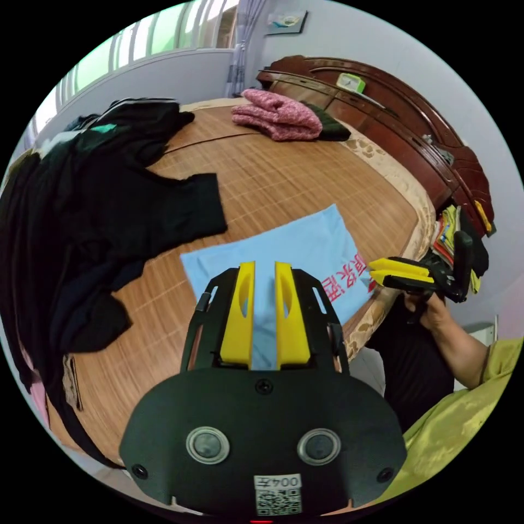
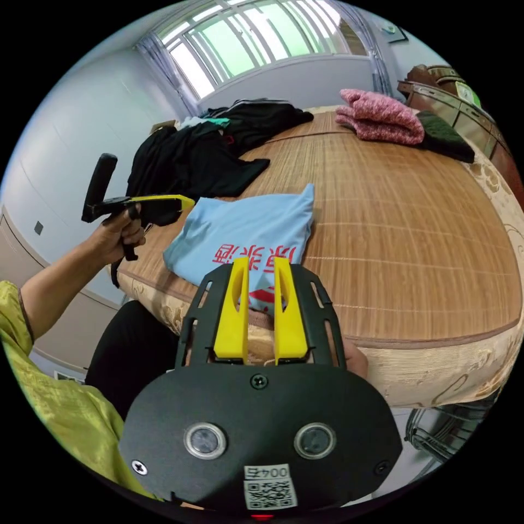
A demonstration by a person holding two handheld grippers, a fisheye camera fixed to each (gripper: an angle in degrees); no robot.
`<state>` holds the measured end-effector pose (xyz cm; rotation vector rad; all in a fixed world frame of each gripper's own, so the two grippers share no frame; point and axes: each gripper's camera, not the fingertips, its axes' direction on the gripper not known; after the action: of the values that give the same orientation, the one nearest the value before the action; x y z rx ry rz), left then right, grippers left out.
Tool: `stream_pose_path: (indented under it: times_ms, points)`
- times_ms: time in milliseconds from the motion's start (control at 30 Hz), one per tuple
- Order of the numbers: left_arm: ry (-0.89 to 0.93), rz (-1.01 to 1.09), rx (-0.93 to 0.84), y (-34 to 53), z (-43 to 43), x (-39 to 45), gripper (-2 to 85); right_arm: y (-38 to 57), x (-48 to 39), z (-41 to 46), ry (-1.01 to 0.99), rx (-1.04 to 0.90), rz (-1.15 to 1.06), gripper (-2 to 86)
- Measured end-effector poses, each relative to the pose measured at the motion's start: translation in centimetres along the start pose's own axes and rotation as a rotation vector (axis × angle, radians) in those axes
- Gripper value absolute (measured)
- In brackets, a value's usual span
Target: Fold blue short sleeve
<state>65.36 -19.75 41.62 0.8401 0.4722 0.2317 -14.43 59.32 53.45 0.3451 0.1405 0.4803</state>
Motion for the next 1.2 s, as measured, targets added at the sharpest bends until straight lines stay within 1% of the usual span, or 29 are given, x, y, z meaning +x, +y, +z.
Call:
stream_pose_path:
  times_ms: [67,133,200,267,333,400,467,567,667,700,733,767,933,1033,1067,1200]
  points:
    - [0.019,0.078,-0.028,-3.0,1.4,1.7,4.5,0.0,1.1,0.6,-0.016,-0.025,0.019,6.8]
    - [0.018,0.161,-0.071,-5.7,3.2,3.6,4.2,-0.1,2.8,1.5,-0.076,-0.047,0.065,7.4]
    - [-0.021,0.234,-0.106,-8.7,5.6,5.7,4.2,-0.2,3.7,1.7,-0.099,-0.036,0.086,7.9]
    - [-0.044,0.253,-0.124,-10.6,7.2,6.7,4.6,-0.3,4.4,1.9,-0.112,-0.017,0.095,8.1]
    - [-0.069,0.258,-0.147,-12.3,8.7,7.2,5.7,-0.4,5.1,2.5,-0.134,-0.029,0.1,8.5]
    - [-0.099,0.246,-0.161,-14.0,10.0,7.4,8.8,-0.4,5.4,2.9,-0.133,-0.037,0.102,9.8]
    - [-0.111,0.25,-0.169,-15.0,10.8,7.3,9.5,-0.5,5.6,3.2,-0.142,-0.043,0.089,10.6]
    - [-0.103,0.271,-0.198,-16.2,12.0,7.1,8.1,-0.7,5.6,3.8,-0.135,-0.066,0.055,10.5]
    - [-0.105,0.302,-0.219,-17.0,12.7,6.9,4.0,-0.7,5.6,4.4,-0.119,-0.086,0.022,10.6]
    - [-0.113,0.313,-0.211,-17.3,12.8,6.8,2.8,-0.8,5.7,4.9,-0.109,-0.123,0.017,10.7]
    - [-0.115,0.316,-0.215,-17.5,13.0,6.7,2.4,-0.9,6.0,5.7,-0.093,-0.174,0.026,10.3]
    - [-0.12,0.317,-0.231,-17.8,13.4,6.3,1.9,-0.8,6.2,5.9,-0.087,-0.184,0.028,10.1]
    - [-0.141,0.269,-0.273,-18.5,15.6,4.5,1.1,-0.8,7.5,6.5,-0.096,-0.177,0.042,9.3]
    - [-0.077,0.17,-0.263,-18.4,16.2,2.5,1.1,-0.8,7.9,6.8,-0.091,-0.174,0.031,9.9]
    - [-0.021,0.151,-0.256,-18.3,16.1,1.7,1.2,-0.8,8.0,6.8,-0.091,-0.173,0.03,10.0]
    - [0.086,0.128,-0.145,-17.4,13.3,-0.9,2.3,-0.6,9.0,6.3,-0.106,-0.104,0.038,11.1]
